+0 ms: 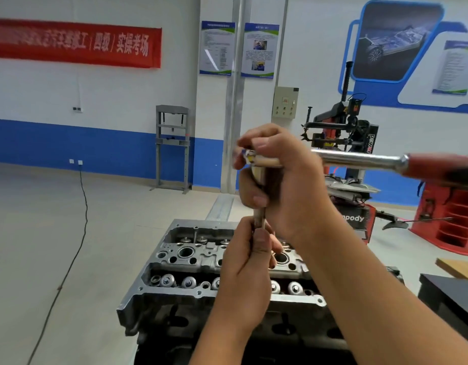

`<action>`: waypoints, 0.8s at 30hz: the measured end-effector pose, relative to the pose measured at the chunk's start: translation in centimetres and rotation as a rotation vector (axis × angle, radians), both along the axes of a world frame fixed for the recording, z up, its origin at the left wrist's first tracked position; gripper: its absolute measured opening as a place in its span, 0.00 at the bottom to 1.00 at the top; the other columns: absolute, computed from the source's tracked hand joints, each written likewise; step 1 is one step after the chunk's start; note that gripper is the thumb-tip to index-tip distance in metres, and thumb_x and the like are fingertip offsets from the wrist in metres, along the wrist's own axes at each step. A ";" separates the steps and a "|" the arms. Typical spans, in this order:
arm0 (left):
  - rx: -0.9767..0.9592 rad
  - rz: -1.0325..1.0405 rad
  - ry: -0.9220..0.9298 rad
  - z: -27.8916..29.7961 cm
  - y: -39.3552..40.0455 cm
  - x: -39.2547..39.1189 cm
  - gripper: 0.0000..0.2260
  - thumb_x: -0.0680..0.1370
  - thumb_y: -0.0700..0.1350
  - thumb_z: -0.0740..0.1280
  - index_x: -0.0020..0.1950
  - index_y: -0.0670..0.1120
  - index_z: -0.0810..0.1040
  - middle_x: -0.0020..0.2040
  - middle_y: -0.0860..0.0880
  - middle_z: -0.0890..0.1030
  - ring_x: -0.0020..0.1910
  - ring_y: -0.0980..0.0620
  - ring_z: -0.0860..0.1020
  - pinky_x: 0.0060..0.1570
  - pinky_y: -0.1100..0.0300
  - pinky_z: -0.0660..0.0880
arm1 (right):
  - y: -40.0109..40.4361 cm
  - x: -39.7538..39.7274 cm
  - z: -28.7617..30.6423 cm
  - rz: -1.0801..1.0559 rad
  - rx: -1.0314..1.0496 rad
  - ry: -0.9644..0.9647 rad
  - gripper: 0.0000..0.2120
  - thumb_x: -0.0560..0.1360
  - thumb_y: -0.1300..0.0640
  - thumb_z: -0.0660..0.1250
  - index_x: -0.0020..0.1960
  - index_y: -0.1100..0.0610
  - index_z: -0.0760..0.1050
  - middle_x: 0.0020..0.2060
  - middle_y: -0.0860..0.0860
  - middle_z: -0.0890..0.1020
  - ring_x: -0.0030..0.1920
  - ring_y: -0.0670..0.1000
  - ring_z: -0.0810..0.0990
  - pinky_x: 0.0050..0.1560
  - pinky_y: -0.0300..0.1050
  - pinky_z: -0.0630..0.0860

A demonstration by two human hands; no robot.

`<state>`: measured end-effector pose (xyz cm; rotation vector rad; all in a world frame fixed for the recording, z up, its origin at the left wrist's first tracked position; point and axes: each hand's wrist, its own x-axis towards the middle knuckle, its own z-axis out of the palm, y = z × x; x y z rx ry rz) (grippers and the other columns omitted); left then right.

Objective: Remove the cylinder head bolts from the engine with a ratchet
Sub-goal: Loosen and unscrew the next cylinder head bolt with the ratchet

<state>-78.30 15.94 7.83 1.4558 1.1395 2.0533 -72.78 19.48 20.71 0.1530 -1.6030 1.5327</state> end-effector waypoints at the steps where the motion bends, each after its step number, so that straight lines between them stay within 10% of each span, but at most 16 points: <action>1: 0.003 -0.004 0.024 0.1 0.0 -0.1 0.13 0.82 0.57 0.58 0.45 0.53 0.76 0.39 0.50 0.78 0.38 0.56 0.73 0.40 0.65 0.71 | 0.4 0.4 0.2 0.136 -0.079 -0.010 0.04 0.67 0.62 0.64 0.38 0.56 0.78 0.33 0.57 0.76 0.18 0.48 0.63 0.27 0.36 0.54; 5: -0.015 0.080 0.111 0.5 0.2 0.6 0.11 0.85 0.52 0.58 0.44 0.55 0.73 0.36 0.51 0.73 0.37 0.56 0.70 0.40 0.59 0.69 | 1.4 1.5 -0.3 0.238 -0.195 0.088 0.05 0.66 0.56 0.64 0.40 0.56 0.75 0.34 0.57 0.75 0.19 0.48 0.63 0.29 0.40 0.48; 12: 0.023 0.119 0.062 0.4 0.3 1.0 0.09 0.80 0.48 0.57 0.43 0.53 0.73 0.32 0.53 0.72 0.31 0.57 0.66 0.32 0.61 0.65 | -0.7 0.2 -1.6 -0.386 0.059 0.210 0.04 0.70 0.59 0.68 0.38 0.53 0.80 0.35 0.57 0.80 0.20 0.53 0.68 0.25 0.40 0.65; 19: -0.041 -0.013 0.065 0.4 -0.2 -0.4 0.09 0.82 0.54 0.58 0.46 0.54 0.75 0.39 0.52 0.75 0.39 0.55 0.73 0.44 0.59 0.72 | 1.4 0.4 0.2 0.315 -0.152 0.005 0.07 0.64 0.56 0.65 0.41 0.58 0.74 0.34 0.57 0.75 0.18 0.47 0.63 0.29 0.38 0.49; 24: 0.005 0.107 0.105 0.4 0.1 0.6 0.10 0.85 0.44 0.58 0.46 0.54 0.74 0.36 0.54 0.73 0.34 0.59 0.67 0.36 0.63 0.68 | 0.6 0.6 -1.3 -0.036 -0.060 0.148 0.07 0.74 0.56 0.62 0.48 0.59 0.76 0.38 0.59 0.80 0.23 0.52 0.65 0.27 0.41 0.62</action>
